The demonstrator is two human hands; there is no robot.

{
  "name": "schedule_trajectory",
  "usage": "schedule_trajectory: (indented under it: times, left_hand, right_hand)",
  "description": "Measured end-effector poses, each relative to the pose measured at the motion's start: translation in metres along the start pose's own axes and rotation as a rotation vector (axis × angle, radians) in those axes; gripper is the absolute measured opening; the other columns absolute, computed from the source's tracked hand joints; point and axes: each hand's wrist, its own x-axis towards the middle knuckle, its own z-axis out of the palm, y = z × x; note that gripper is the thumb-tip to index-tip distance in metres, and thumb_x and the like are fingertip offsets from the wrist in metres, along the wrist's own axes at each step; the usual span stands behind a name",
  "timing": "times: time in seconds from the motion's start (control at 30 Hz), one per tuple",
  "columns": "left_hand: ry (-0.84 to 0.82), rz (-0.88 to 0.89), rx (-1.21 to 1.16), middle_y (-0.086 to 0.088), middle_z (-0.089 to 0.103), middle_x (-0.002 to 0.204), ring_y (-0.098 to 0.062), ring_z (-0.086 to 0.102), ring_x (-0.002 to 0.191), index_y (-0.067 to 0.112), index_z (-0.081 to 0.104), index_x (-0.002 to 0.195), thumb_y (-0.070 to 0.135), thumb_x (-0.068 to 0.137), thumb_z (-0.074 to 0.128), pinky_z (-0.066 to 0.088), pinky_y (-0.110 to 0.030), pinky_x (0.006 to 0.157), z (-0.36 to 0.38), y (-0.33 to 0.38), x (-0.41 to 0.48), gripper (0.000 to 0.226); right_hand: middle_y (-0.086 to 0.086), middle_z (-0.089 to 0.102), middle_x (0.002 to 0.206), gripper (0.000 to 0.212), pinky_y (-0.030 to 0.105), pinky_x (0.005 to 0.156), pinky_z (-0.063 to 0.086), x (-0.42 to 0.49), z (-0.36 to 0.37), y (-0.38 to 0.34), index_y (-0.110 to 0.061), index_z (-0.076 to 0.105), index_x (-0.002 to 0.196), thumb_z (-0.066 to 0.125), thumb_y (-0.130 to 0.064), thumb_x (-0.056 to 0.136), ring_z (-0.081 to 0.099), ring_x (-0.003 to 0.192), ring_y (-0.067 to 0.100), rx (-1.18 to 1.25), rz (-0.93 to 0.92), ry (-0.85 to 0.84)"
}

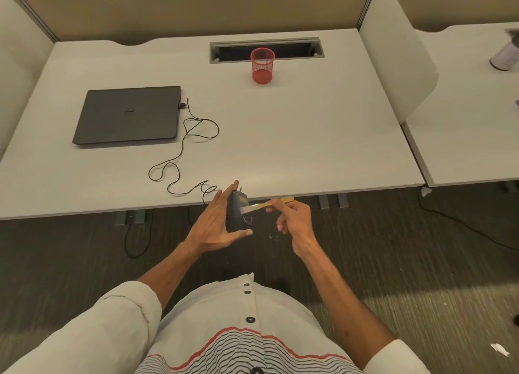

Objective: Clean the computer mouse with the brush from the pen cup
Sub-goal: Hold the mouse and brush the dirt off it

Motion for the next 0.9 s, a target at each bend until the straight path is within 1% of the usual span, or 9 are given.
schedule_trajectory:
  times: [0.13, 0.27, 0.33, 0.4, 0.53, 0.63, 0.77, 0.83, 0.9]
  left_hand:
    - [0.025, -0.006, -0.019, 0.011, 0.007, 0.181, -0.025, 0.022, 0.167, 0.031, -0.004, 0.172, 0.071, 0.079, 0.080, 0.030, -0.061, 0.132, -0.004, 0.002, -0.003, 0.132]
    - [0.029, -0.016, -0.014, 0.012, 0.007, 0.181, -0.024, 0.020, 0.167, 0.031, -0.003, 0.172, 0.066, 0.081, 0.085, 0.032, -0.062, 0.131, -0.005, -0.002, -0.007, 0.131]
    - [0.028, -0.017, -0.017, 0.011, 0.007, 0.181, -0.024, 0.019, 0.168, 0.030, -0.002, 0.172, 0.067, 0.080, 0.084, 0.031, -0.062, 0.131, -0.005, -0.003, -0.009, 0.131]
    - [0.019, -0.019, -0.015, 0.011, 0.007, 0.181, -0.025, 0.020, 0.167, 0.030, -0.003, 0.172, 0.067, 0.080, 0.084, 0.031, -0.063, 0.131, -0.004, -0.003, -0.009, 0.132]
    - [0.010, -0.017, -0.012, 0.011, 0.005, 0.181, -0.025, 0.018, 0.168, 0.030, -0.004, 0.172, 0.069, 0.079, 0.081, 0.030, -0.062, 0.132, -0.003, 0.001, -0.006, 0.131]
    - [0.014, -0.019, -0.029, 0.009, 0.009, 0.180, -0.025, 0.022, 0.166, 0.030, -0.003, 0.172, 0.070, 0.079, 0.079, 0.031, -0.061, 0.132, -0.004, 0.005, -0.004, 0.130]
    - [0.021, -0.030, -0.035, 0.011, 0.009, 0.180, -0.025, 0.021, 0.167, 0.033, -0.004, 0.171, 0.072, 0.078, 0.078, 0.030, -0.062, 0.132, -0.005, 0.005, -0.004, 0.131]
    - [0.016, -0.033, -0.031, 0.012, 0.006, 0.181, -0.026, 0.016, 0.168, 0.033, -0.005, 0.171, 0.072, 0.079, 0.079, 0.028, -0.063, 0.132, -0.004, 0.005, -0.004, 0.131]
    - [0.013, -0.038, -0.032, 0.011, 0.006, 0.181, -0.027, 0.016, 0.168, 0.034, -0.006, 0.171, 0.071, 0.079, 0.079, 0.028, -0.064, 0.132, -0.003, 0.004, -0.004, 0.131]
  right_hand:
    - [0.004, 0.080, 0.081, 0.022, 0.018, 0.048, 0.048, 0.001, 0.004, 0.008, -0.018, 0.085, 0.085, 0.078, -0.033, 0.100, 0.056, 0.048, 0.006, -0.138, 0.056, 0.103]
    - [0.009, 0.079, 0.081, 0.023, 0.032, 0.061, 0.055, 0.005, -0.003, 0.013, -0.018, 0.083, 0.084, 0.078, -0.034, 0.100, 0.060, 0.056, 0.012, -0.245, 0.112, 0.215]
    - [0.005, 0.079, 0.078, 0.022, 0.025, 0.053, 0.052, 0.005, -0.006, 0.012, -0.017, 0.084, 0.085, 0.079, -0.032, 0.100, 0.056, 0.049, 0.006, -0.140, 0.083, 0.204]
    - [0.002, 0.081, 0.080, 0.020, 0.019, 0.045, 0.045, 0.003, -0.006, 0.008, -0.017, 0.085, 0.086, 0.079, -0.031, 0.100, 0.053, 0.044, 0.004, -0.016, 0.051, 0.123]
    - [0.000, 0.080, 0.078, 0.020, 0.016, 0.045, 0.044, -0.004, 0.002, 0.008, -0.025, 0.087, 0.084, 0.079, -0.036, 0.099, 0.052, 0.045, 0.004, -0.053, -0.008, -0.002]
    - [-0.004, 0.078, 0.072, 0.022, 0.018, 0.047, 0.047, -0.004, 0.003, 0.014, -0.023, 0.085, 0.082, 0.079, -0.034, 0.099, 0.056, 0.047, 0.004, -0.128, 0.011, 0.037]
    - [-0.005, 0.073, 0.071, 0.023, 0.030, 0.060, 0.055, -0.004, -0.005, 0.022, -0.024, 0.081, 0.081, 0.078, -0.037, 0.100, 0.066, 0.068, 0.012, -0.325, 0.035, 0.182]
    - [-0.008, 0.072, 0.068, 0.022, 0.024, 0.055, 0.051, -0.004, -0.009, 0.022, -0.024, 0.082, 0.082, 0.078, -0.036, 0.100, 0.063, 0.066, 0.010, -0.250, 0.026, 0.210]
    - [-0.007, 0.074, 0.068, 0.020, 0.018, 0.048, 0.047, -0.005, -0.008, 0.017, -0.023, 0.085, 0.084, 0.079, -0.035, 0.099, 0.057, 0.055, 0.005, -0.124, 0.004, 0.163]
